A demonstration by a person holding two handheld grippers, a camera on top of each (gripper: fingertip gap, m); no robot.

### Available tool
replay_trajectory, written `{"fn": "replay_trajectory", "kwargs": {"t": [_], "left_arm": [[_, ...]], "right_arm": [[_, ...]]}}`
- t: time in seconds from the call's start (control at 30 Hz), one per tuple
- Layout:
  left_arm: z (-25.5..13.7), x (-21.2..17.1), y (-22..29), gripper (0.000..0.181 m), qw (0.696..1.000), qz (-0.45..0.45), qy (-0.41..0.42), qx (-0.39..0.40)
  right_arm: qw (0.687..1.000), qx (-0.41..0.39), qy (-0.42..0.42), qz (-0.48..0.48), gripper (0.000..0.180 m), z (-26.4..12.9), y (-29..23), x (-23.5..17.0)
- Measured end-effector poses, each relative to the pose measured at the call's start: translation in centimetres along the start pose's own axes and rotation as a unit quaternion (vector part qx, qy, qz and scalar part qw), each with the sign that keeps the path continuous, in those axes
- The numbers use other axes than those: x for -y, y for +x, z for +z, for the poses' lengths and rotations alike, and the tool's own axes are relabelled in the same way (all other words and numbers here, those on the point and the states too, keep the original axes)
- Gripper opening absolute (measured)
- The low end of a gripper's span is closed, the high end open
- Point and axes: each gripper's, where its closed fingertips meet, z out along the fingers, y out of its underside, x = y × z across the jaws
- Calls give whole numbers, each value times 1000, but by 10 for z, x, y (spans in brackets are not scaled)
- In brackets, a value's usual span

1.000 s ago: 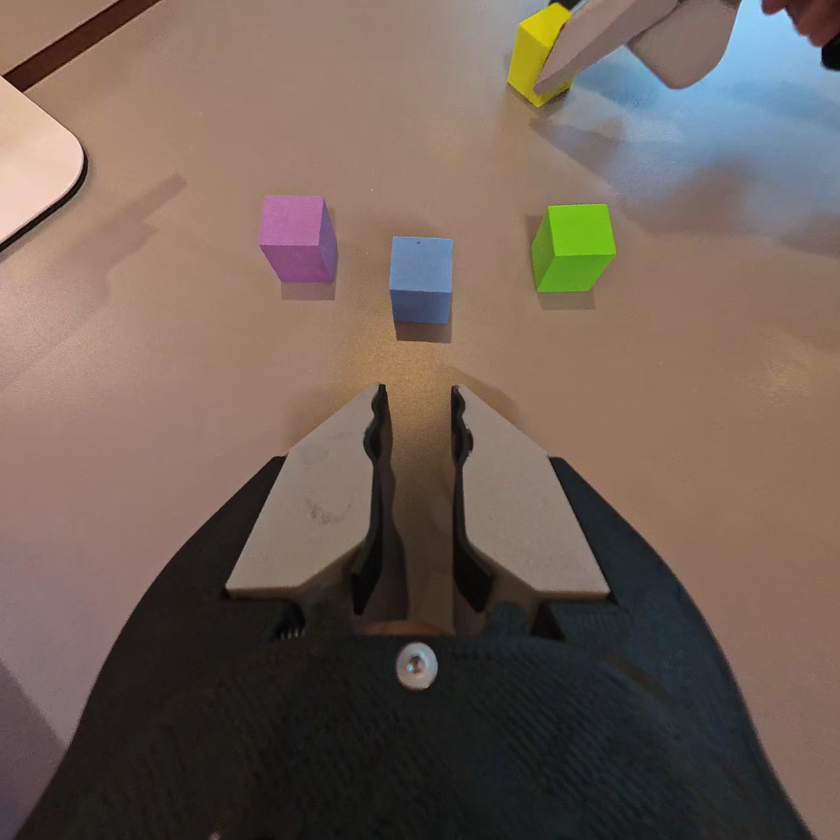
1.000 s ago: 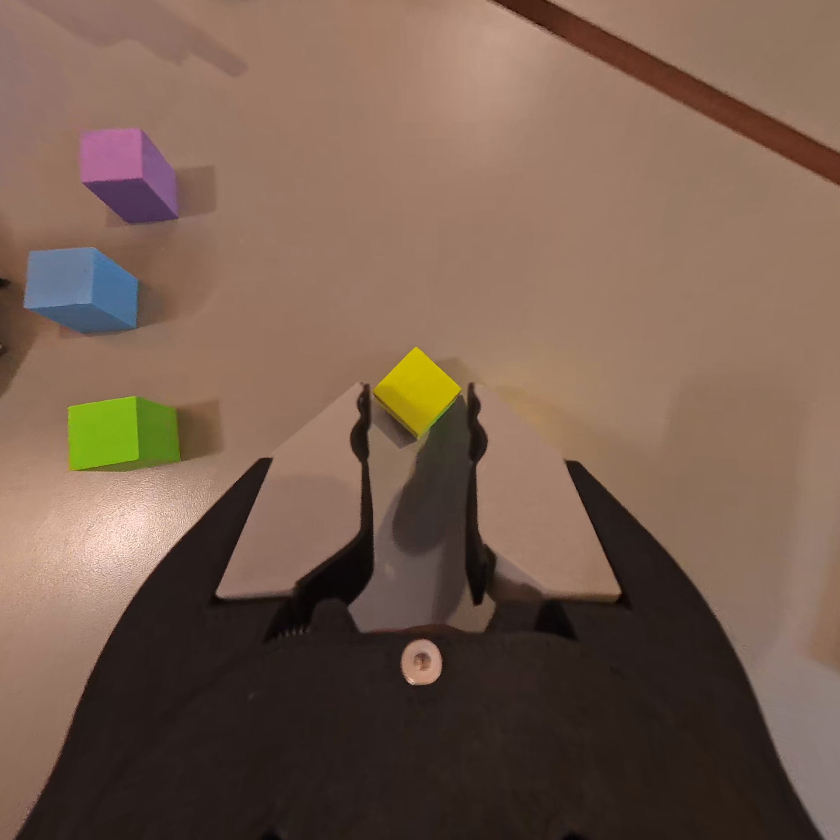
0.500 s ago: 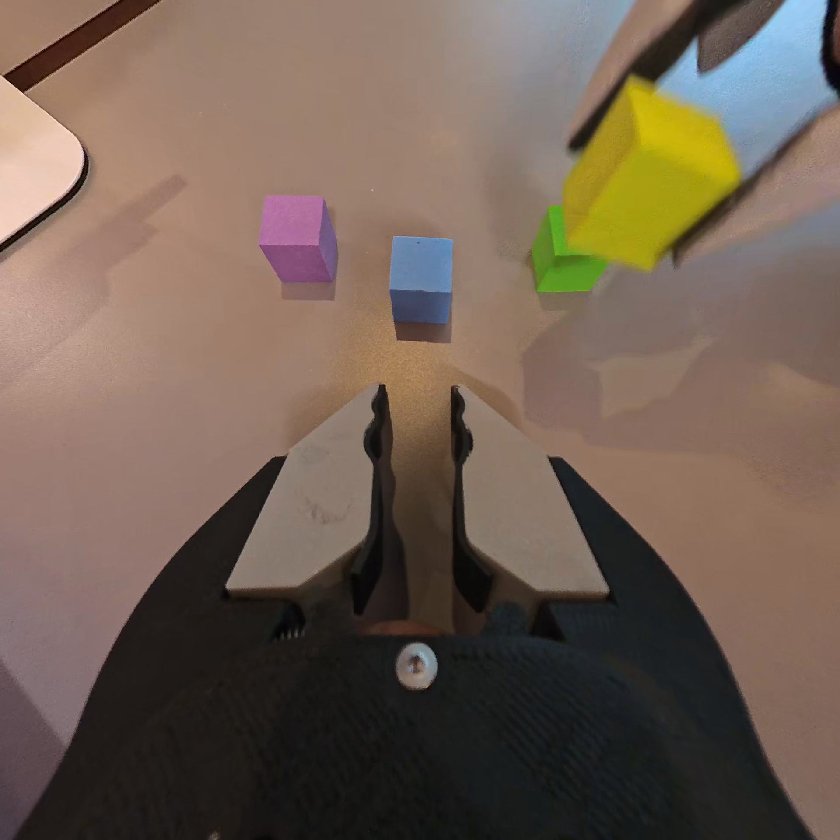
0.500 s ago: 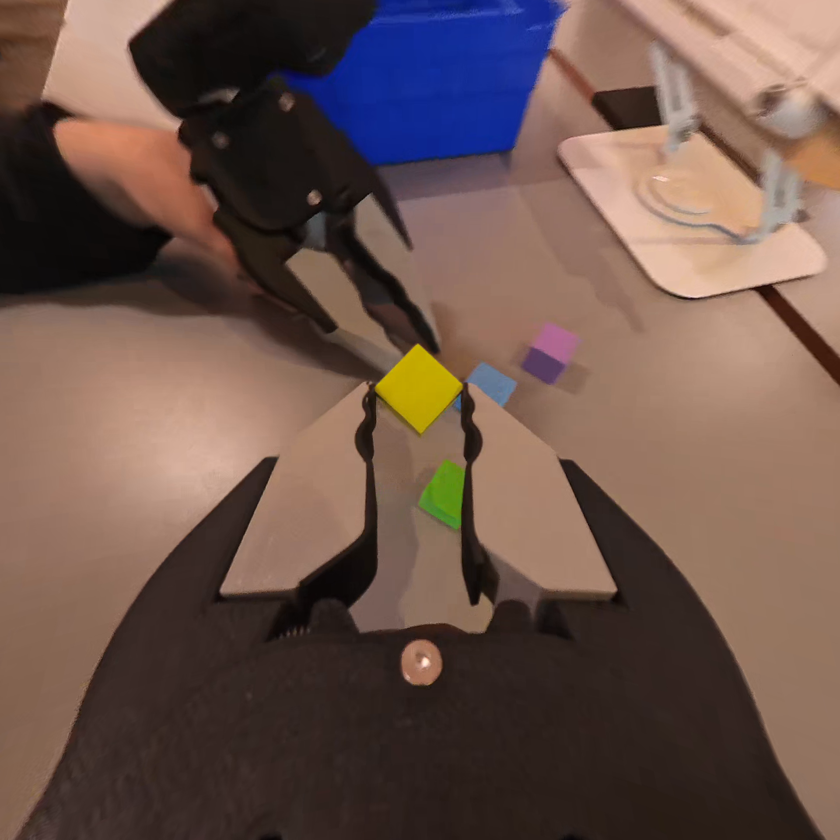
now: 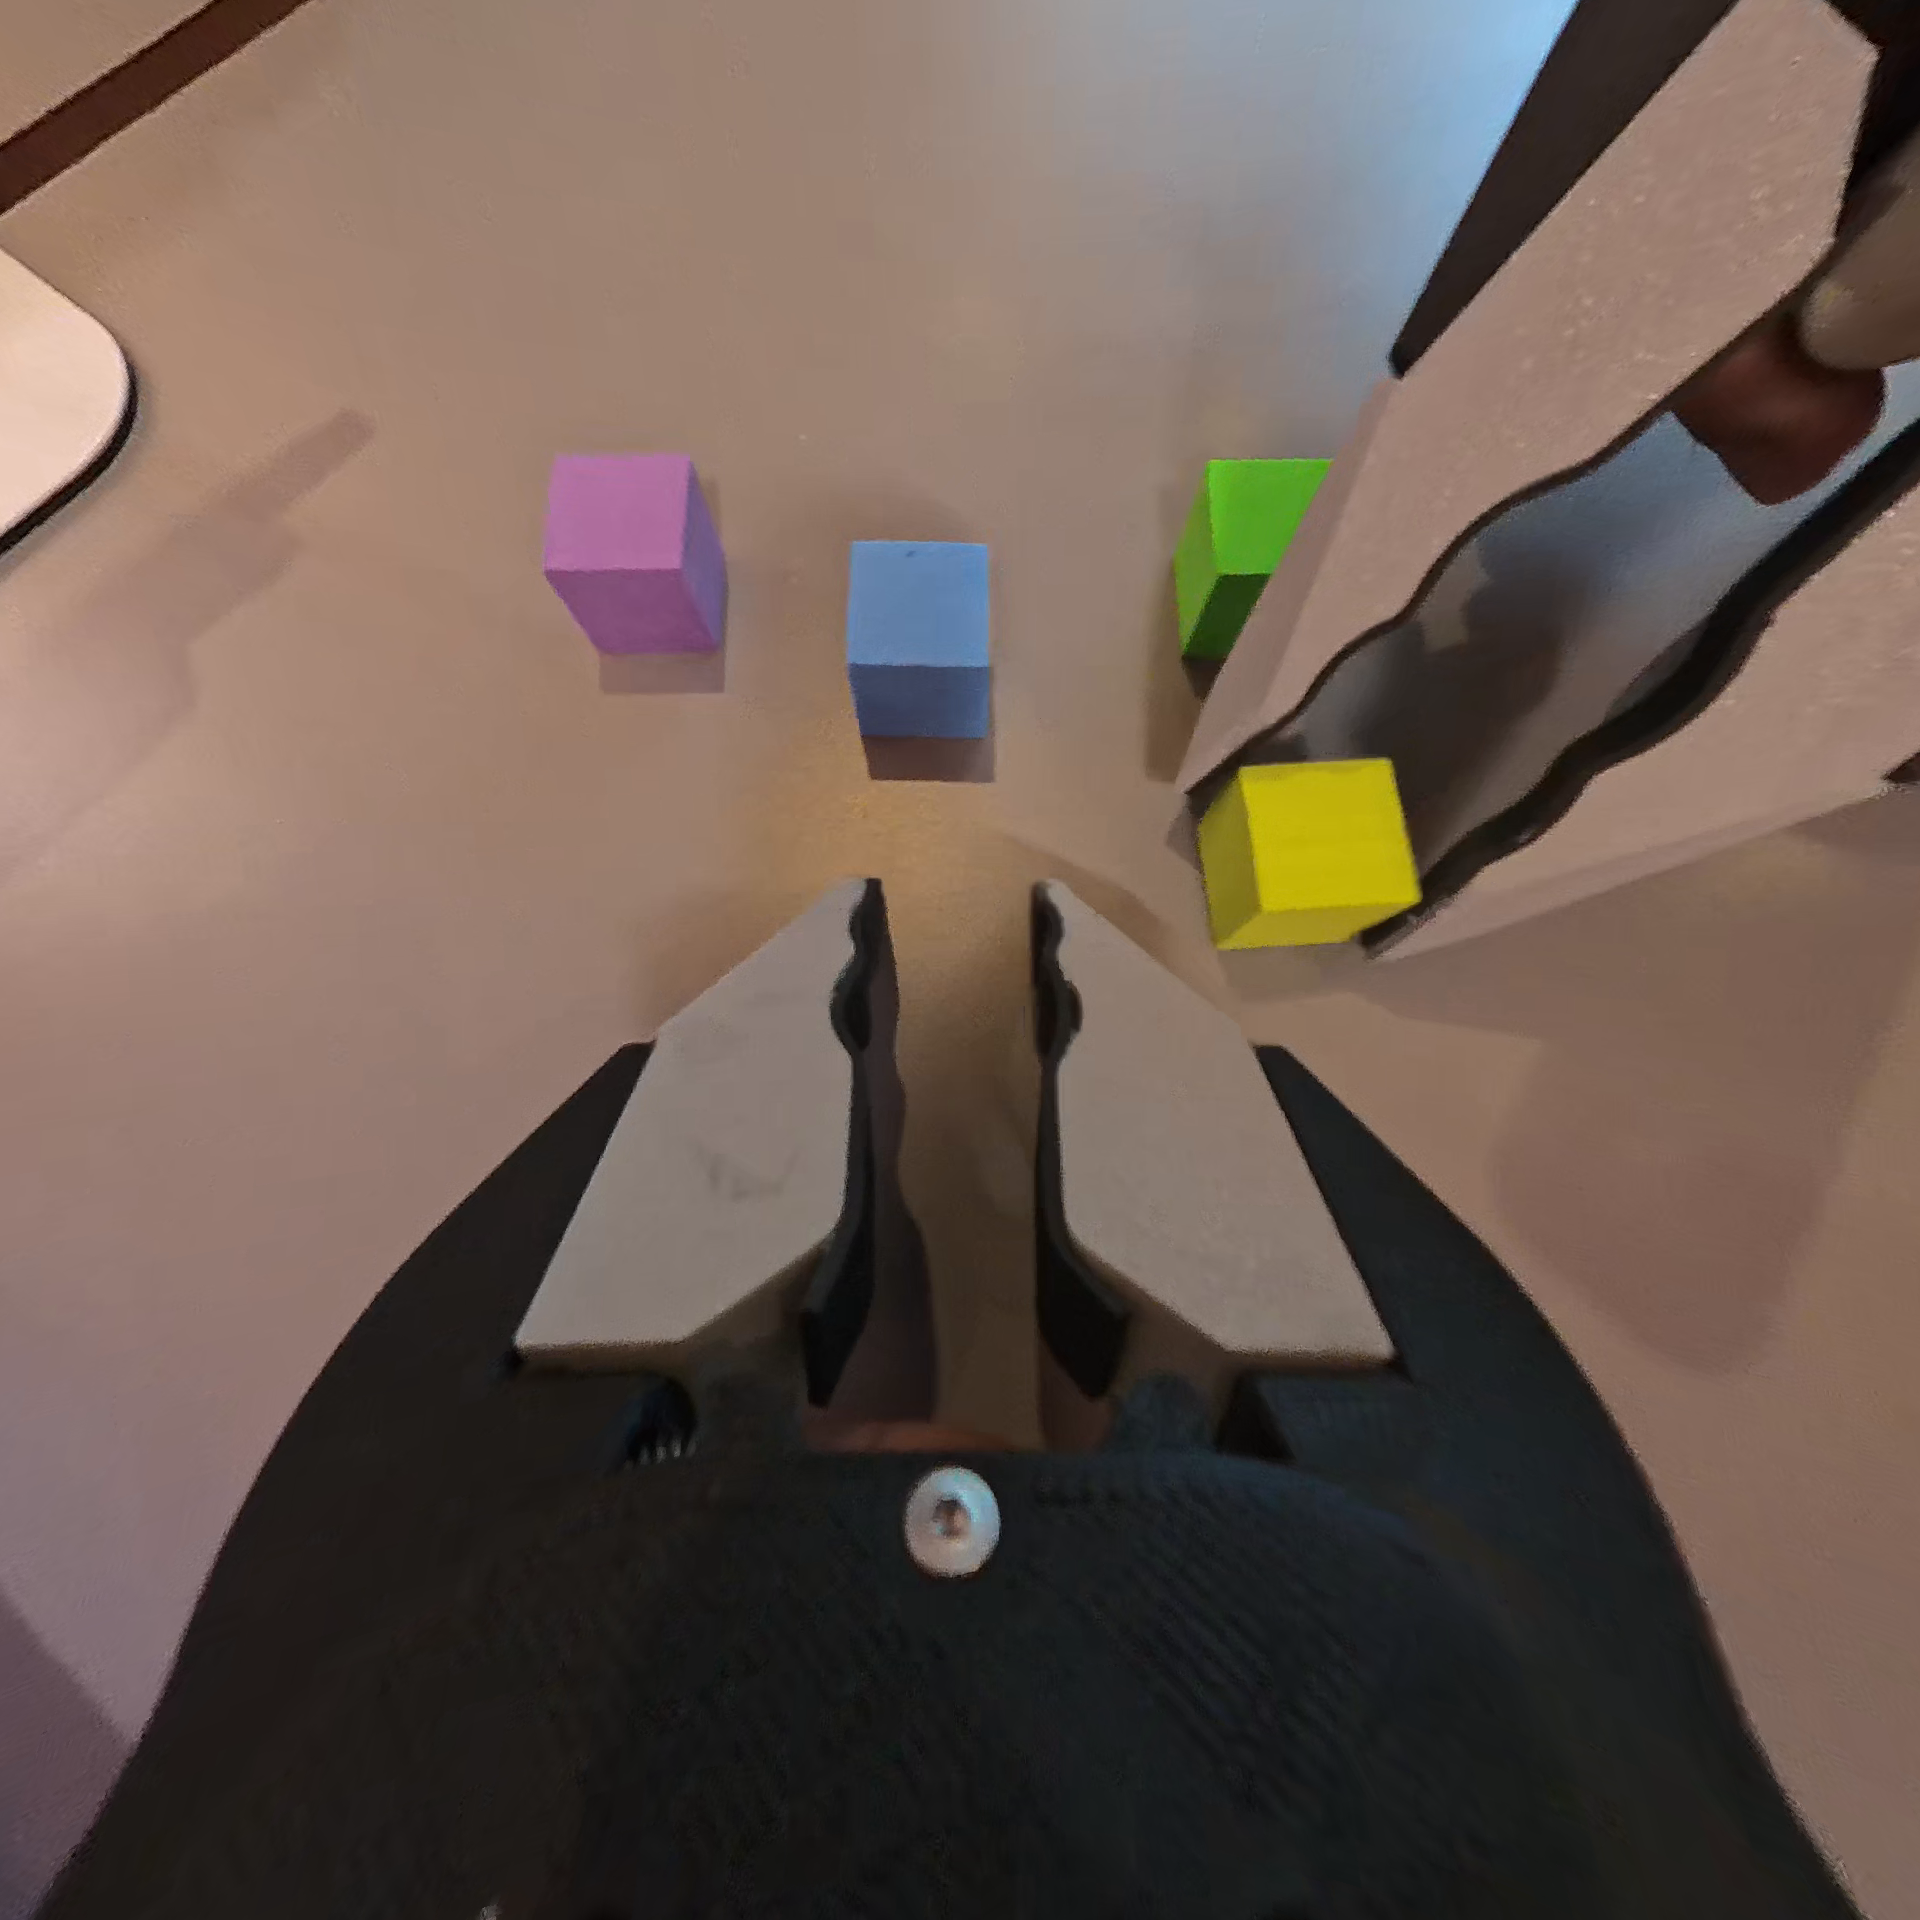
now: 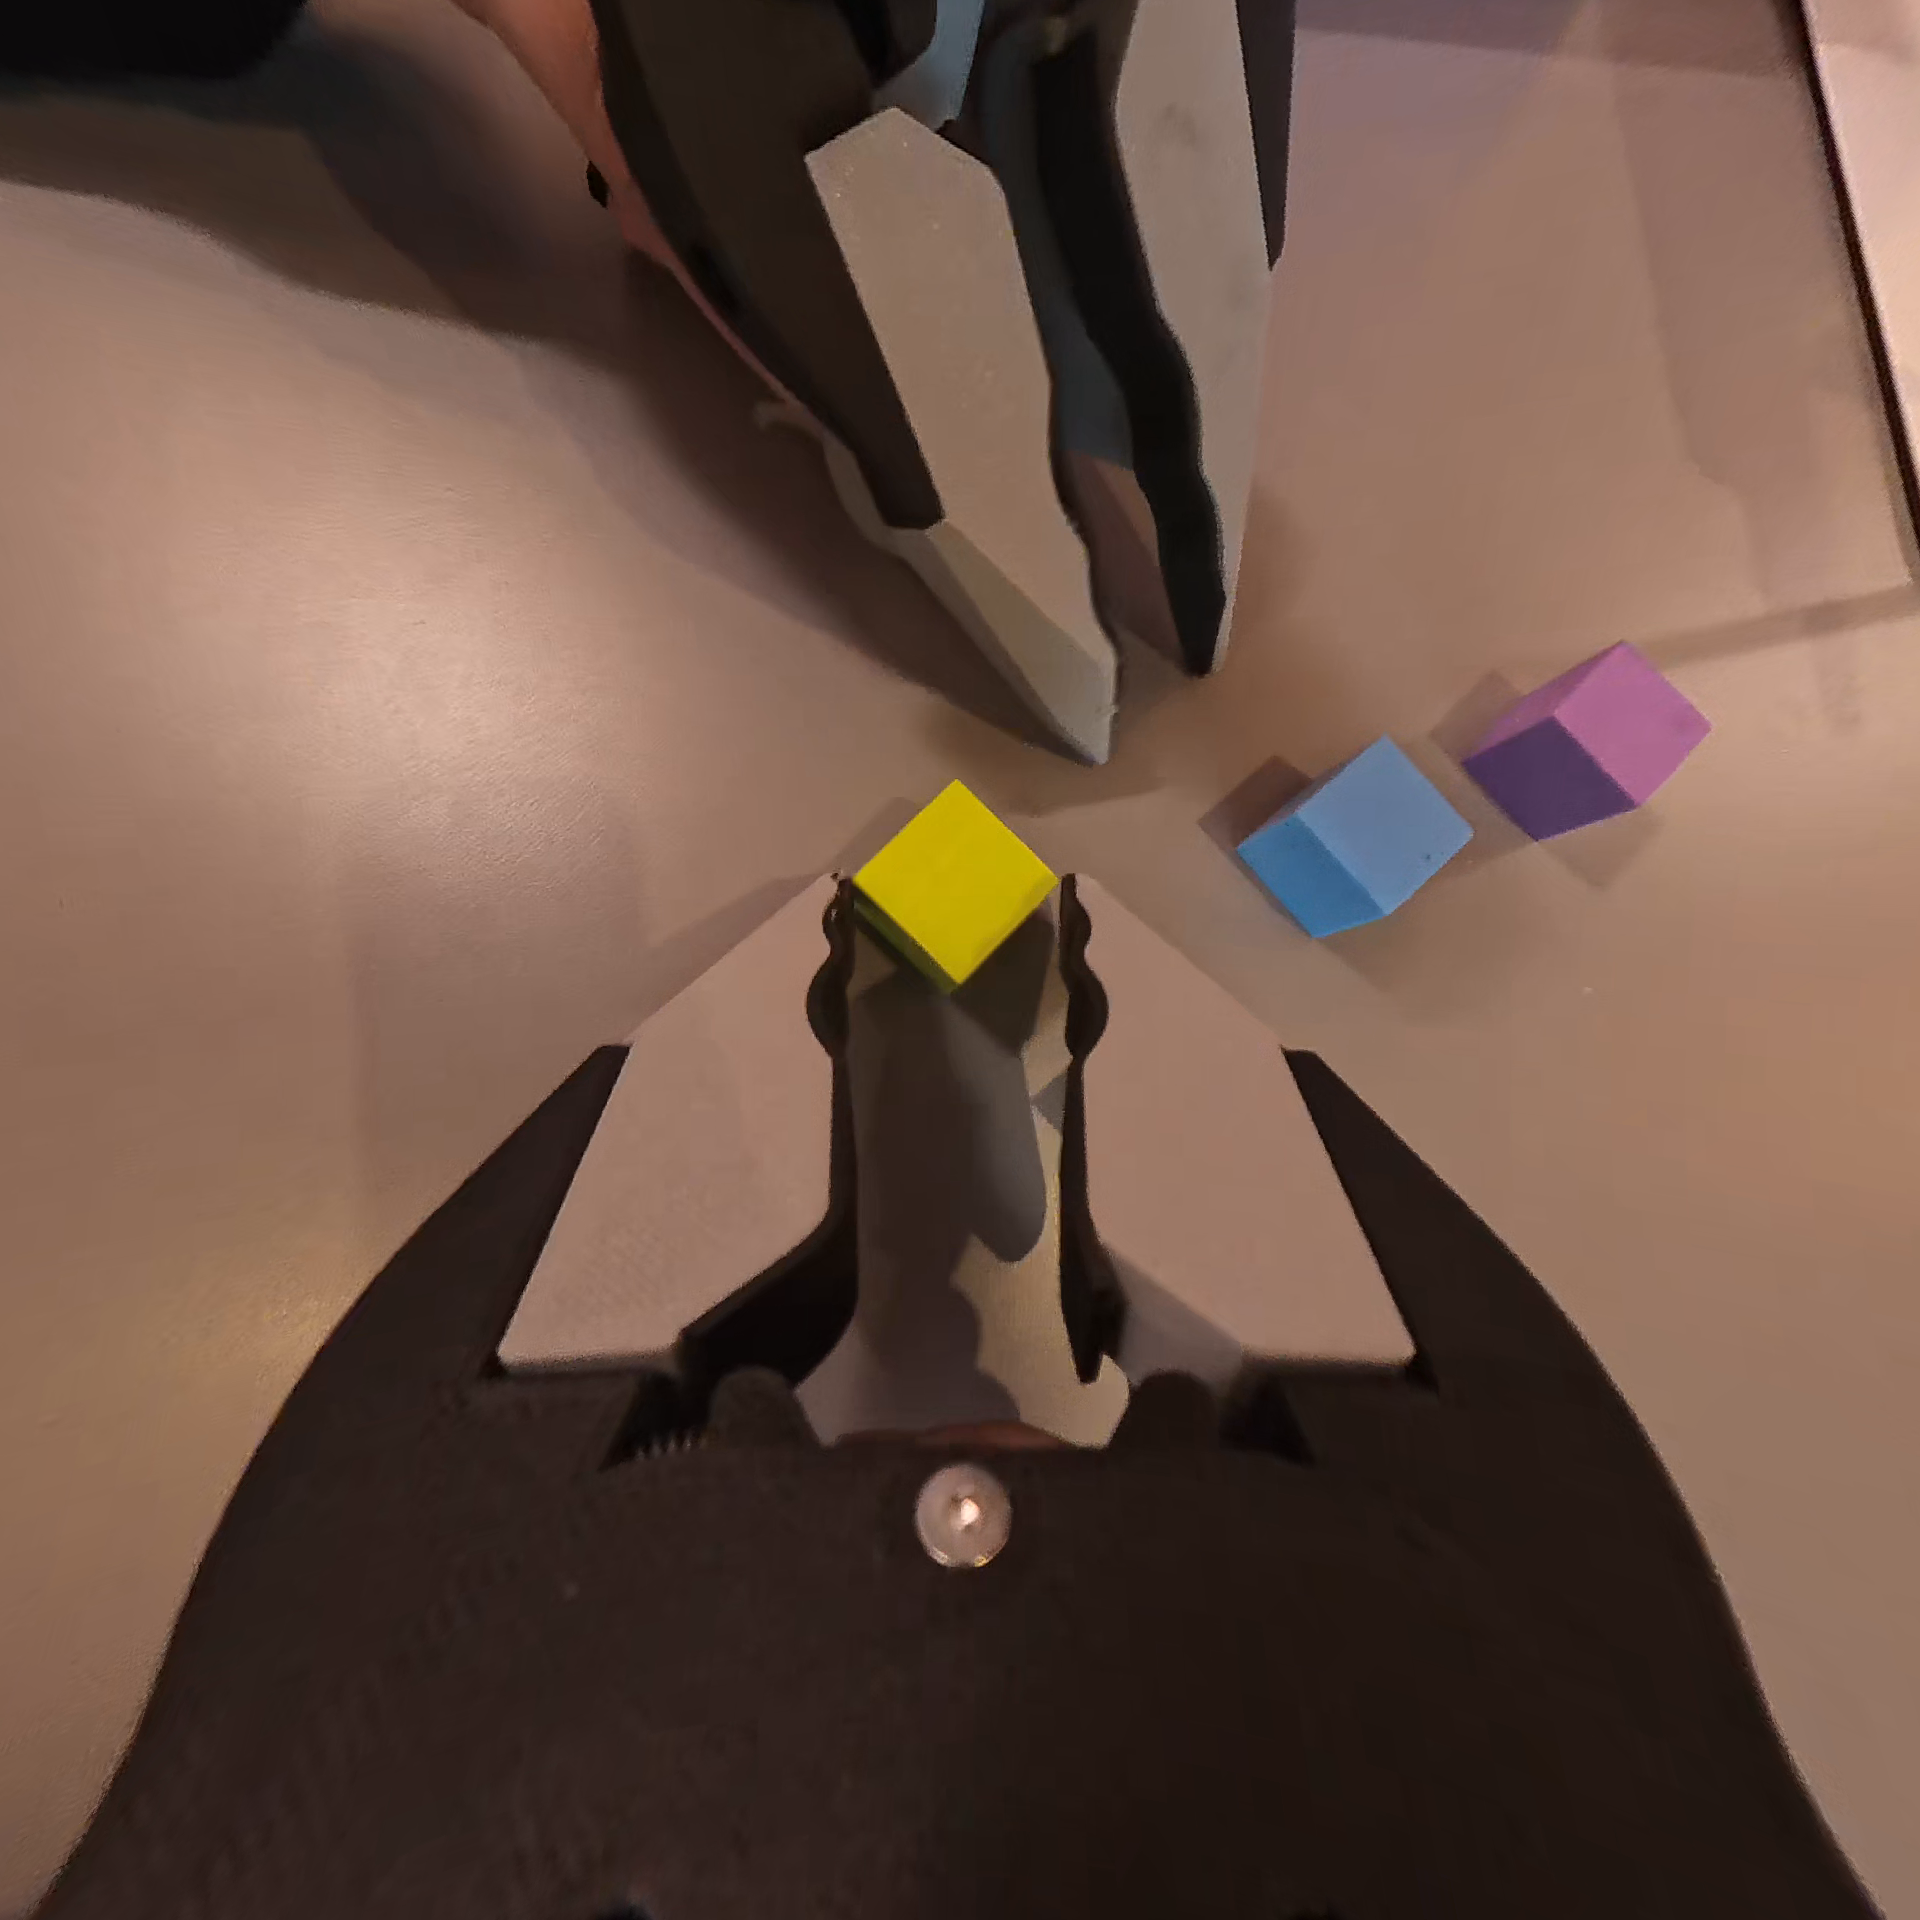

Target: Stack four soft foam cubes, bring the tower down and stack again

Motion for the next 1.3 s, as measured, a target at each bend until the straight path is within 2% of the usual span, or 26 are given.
{"fn": "replay_trajectory", "kwargs": {"t": [0.07,0.2,0.23,0.33,0.43,0.57,0.67,0.93,1.3], "left_arm": [[0,0,10,36,1000,4,0,-24],[1,1,13,29,1000,23,-1,-21],[1,0,14,25,999,28,-1,-22],[1,1,13,14,999,31,-1,-19],[2,1,13,0,999,35,-2,-17],[1,0,29,0,997,62,-2,-52],[0,-1,44,0,993,81,-3,-82],[-5,-6,54,0,990,86,-18,-111],[-3,-4,23,6,997,50,-7,-54]], "right_arm": [[1000,-1,3,-5,38,-3,0,0],[1000,10,24,-8,36,-16,-2,3],[999,12,29,-9,32,-20,-3,4],[999,26,35,-17,0,-29,-7,0],[999,37,24,-22,0,-29,-12,-6],[1000,22,-10,-17,0,-18,-7,-15],[1000,10,-26,-8,6,-10,-2,-20],[1000,-10,-25,2,9,-8,7,-20],[1000,-24,8,15,13,-28,16,-15]]}}
